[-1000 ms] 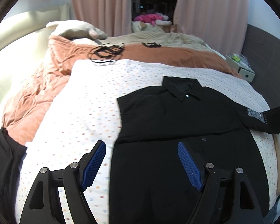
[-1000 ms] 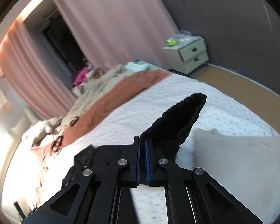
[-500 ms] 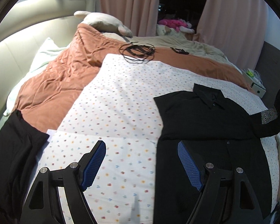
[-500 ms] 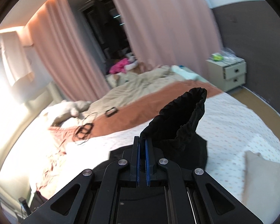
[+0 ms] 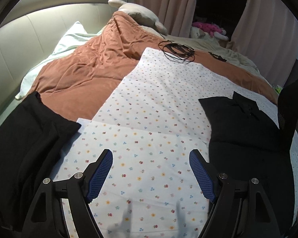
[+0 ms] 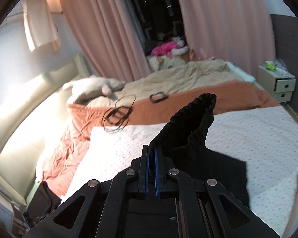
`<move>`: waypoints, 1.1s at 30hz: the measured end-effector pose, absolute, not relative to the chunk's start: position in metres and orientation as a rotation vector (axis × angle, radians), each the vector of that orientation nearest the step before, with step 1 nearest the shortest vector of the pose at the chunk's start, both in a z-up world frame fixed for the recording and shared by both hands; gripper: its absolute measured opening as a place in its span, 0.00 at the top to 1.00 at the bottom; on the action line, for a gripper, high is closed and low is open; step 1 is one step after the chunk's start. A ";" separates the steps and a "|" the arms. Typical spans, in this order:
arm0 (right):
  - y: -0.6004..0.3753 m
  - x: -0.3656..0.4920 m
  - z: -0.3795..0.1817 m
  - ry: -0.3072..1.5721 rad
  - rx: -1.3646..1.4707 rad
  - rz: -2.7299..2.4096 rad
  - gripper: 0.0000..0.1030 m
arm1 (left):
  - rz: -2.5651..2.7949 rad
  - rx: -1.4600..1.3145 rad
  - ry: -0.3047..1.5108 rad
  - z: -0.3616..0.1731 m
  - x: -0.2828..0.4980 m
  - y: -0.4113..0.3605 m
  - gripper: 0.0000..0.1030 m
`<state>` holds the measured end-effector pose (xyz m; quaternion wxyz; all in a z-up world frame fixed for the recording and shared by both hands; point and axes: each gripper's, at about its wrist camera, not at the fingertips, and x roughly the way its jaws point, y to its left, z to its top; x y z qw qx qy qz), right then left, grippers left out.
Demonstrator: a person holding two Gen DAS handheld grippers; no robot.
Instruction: Fold large clothes
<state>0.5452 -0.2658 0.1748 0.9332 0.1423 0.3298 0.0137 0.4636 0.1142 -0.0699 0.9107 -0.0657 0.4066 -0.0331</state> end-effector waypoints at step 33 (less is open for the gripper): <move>-0.234 0.559 0.008 0.989 0.189 0.119 0.36 | -0.087 -0.179 0.927 -0.118 0.447 0.110 0.22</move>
